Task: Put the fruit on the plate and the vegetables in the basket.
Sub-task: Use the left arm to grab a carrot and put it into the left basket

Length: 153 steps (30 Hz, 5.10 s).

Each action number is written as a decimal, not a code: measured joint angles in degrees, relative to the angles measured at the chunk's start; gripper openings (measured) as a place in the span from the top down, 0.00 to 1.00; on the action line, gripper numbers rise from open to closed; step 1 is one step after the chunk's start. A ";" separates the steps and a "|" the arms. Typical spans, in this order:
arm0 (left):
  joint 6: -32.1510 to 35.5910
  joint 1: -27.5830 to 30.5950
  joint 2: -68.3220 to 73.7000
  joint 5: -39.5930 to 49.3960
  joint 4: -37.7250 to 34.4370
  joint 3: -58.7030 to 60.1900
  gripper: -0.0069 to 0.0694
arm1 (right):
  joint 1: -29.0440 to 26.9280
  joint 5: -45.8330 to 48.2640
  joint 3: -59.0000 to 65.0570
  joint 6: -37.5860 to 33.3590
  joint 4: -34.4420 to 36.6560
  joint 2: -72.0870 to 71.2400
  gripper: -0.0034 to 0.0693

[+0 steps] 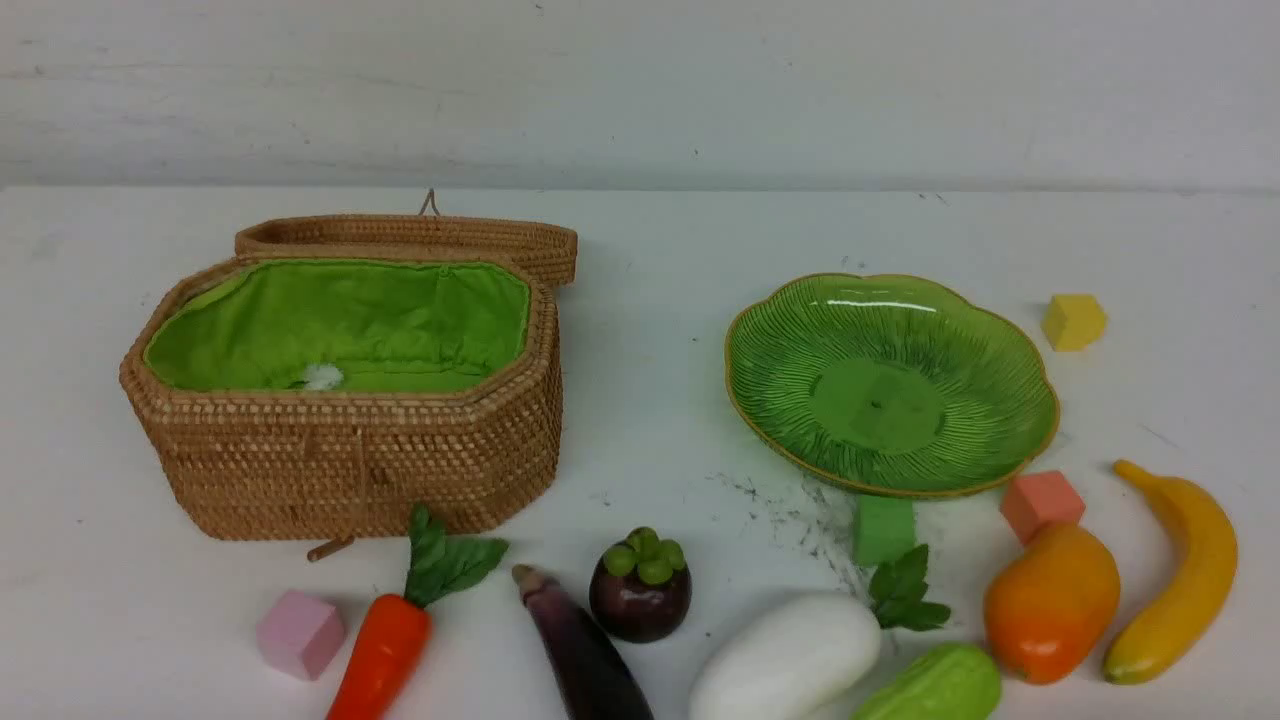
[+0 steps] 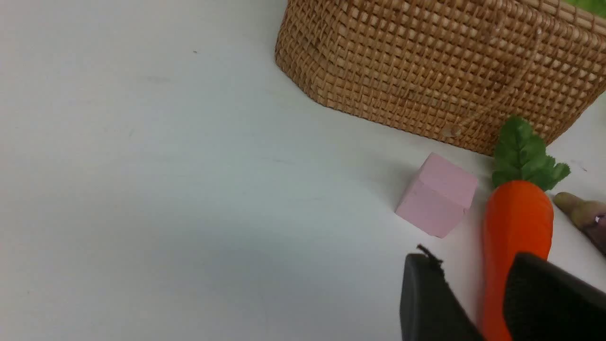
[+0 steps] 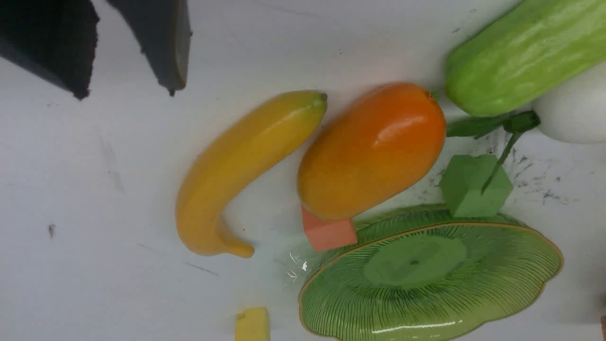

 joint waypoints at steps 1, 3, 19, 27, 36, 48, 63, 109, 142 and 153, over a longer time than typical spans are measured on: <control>0.00 0.00 0.00 0.00 0.00 0.00 0.60 | 0.00 0.00 0.00 0.00 0.00 0.00 0.62; 0.00 0.00 0.00 0.00 0.00 0.00 0.60 | 0.00 0.00 0.00 0.00 0.00 0.00 0.62; 0.00 0.00 0.00 0.00 0.00 0.00 0.60 | 0.00 0.00 0.00 0.00 0.00 0.00 0.62; 0.00 0.00 0.00 0.00 0.00 0.00 0.60 | 0.00 0.00 0.00 0.00 0.00 0.00 0.62; 0.00 0.00 0.00 0.00 0.00 0.00 0.60 | 0.00 0.00 0.00 0.00 0.00 0.00 0.62; -2.01 0.00 0.00 -17.71 -9.78 0.00 0.60 | 0.00 0.00 0.00 0.00 0.00 0.00 0.62; -6.75 0.00 2.16 -29.11 -13.82 -19.82 0.60 | 0.00 0.00 0.00 0.00 0.00 0.00 0.62; 5.40 -26.46 97.10 18.01 6.53 -52.43 0.24 | 0.00 0.00 0.00 0.00 0.00 0.00 0.62; 59.21 -11.99 96.03 21.02 19.47 -81.69 0.52 | 0.00 0.00 0.00 0.00 0.02 0.00 0.62; 50.68 -11.99 97.42 19.34 19.37 -81.46 0.06 | 0.00 0.00 0.00 0.00 -0.03 0.00 0.62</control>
